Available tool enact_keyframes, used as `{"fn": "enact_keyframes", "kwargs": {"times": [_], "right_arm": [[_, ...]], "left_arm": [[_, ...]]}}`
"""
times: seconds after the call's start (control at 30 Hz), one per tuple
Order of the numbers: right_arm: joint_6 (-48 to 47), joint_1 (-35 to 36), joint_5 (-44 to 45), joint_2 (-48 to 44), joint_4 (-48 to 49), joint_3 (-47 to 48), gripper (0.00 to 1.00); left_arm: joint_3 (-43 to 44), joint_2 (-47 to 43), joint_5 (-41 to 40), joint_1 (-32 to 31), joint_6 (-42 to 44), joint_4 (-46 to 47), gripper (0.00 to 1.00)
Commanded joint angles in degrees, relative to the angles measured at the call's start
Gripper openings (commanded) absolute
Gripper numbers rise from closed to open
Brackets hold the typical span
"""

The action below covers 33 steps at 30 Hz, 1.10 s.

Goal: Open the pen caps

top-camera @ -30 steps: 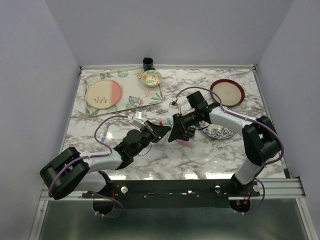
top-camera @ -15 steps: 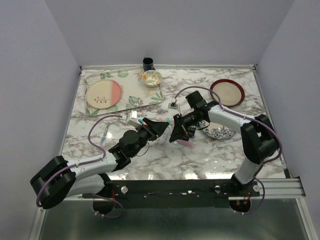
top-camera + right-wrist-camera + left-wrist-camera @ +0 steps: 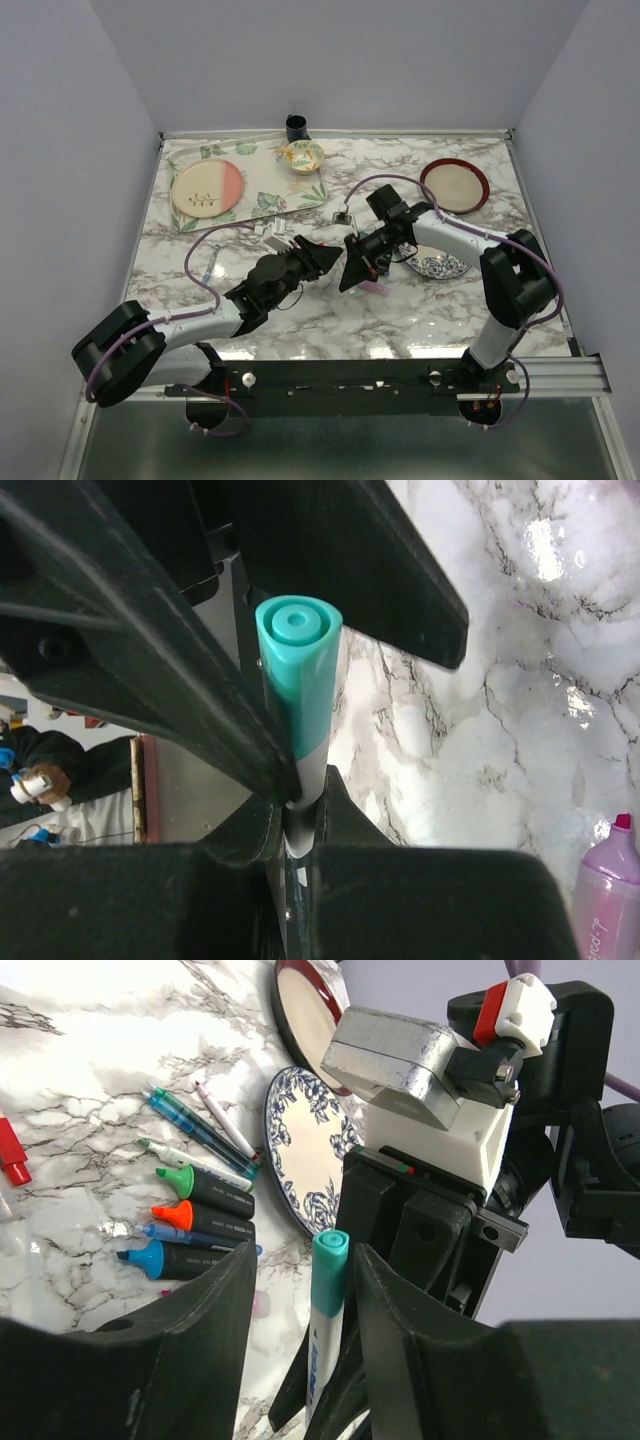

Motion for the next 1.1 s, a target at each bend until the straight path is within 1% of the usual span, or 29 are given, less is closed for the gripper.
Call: {"fn": "enact_keyframes", "kwargs": {"times": [0.0, 0.03, 0.1, 0.13, 0.2, 0.23, 0.33, 0.43, 0.47, 0.53, 0.57, 0.63, 0.67, 0.77, 0.9, 0.97, 1.07], "right_arm": [[-2.09, 0.60, -0.61, 0.58, -2.15, 1.72, 0.01], [-2.09, 0.60, -0.53, 0.58, -2.24, 1.81, 0.01], [-2.35, 0.78, -0.35, 0.67, -2.41, 1.89, 0.01], [-2.44, 0.78, -0.26, 0.84, -2.68, 1.98, 0.01], [-2.88, 0.95, 0.26, 0.85, -2.94, 2.07, 0.01], [-3.05, 1.13, 0.53, 0.85, -3.20, 2.07, 0.01], [-4.02, 1.22, 1.93, 0.76, -3.99, 2.42, 0.01], [-4.64, 1.22, 3.87, 0.41, -4.43, 2.60, 0.01], [-4.90, 1.31, 4.22, 0.41, -4.78, 2.77, 0.01], [-5.34, 1.48, 4.92, 0.58, -5.22, 2.95, 0.00], [-5.95, 1.66, 5.10, 1.10, -6.10, 3.30, 0.01], [-6.83, 2.97, 6.33, 1.90, -7.24, 4.00, 0.01], [-7.44, 3.59, 6.85, 2.77, -8.55, 4.70, 0.01], [-7.80, 6.05, 9.75, 3.39, -9.18, 5.23, 0.01], [-8.15, 7.55, 12.48, 3.74, -9.62, 5.76, 0.01], [-8.50, 7.55, 13.10, 3.92, -9.97, 5.85, 0.01], [-8.42, 7.55, 16.42, 3.66, -9.89, 6.29, 0.01]], "left_arm": [[1.49, 1.30, 2.86, 0.43, 2.51, 3.59, 0.45], [1.40, 1.21, 2.95, 0.51, 2.51, 3.68, 0.39], [1.22, 0.95, 3.04, 0.69, 2.60, 3.77, 0.30], [1.05, 0.68, 3.04, 0.95, 2.69, 3.77, 0.19], [0.78, 0.16, 2.95, 1.22, 2.60, 3.24, 0.09], [0.78, -0.11, 2.95, 1.91, 2.69, 2.80, 0.00], [-1.22, -3.17, 1.11, 3.50, 2.25, 0.61, 0.00], [-5.52, -10.28, -1.96, 7.62, 0.15, -3.60, 0.00], [-6.68, -14.83, -2.67, 10.07, -0.73, -6.40, 0.00], [-8.87, -19.68, -4.86, 12.28, -1.00, -10.01, 0.00], [-9.23, -24.23, -5.57, 13.34, -0.91, -14.38, 0.00], [-9.67, -28.39, -8.02, 15.98, -0.39, -18.71, 0.00], [-9.68, -32.06, -8.91, 16.68, -0.21, -22.91, 0.00], [-9.50, -37.61, -10.76, 19.84, 1.10, -28.90, 0.00], [-9.15, -40.97, -10.94, 22.31, 1.99, -33.76, 0.00], [-9.67, -42.03, -10.59, 23.27, 1.73, -35.16, 0.00], [-10.47, -41.86, -9.10, 24.07, 0.85, -35.61, 0.00]]}}
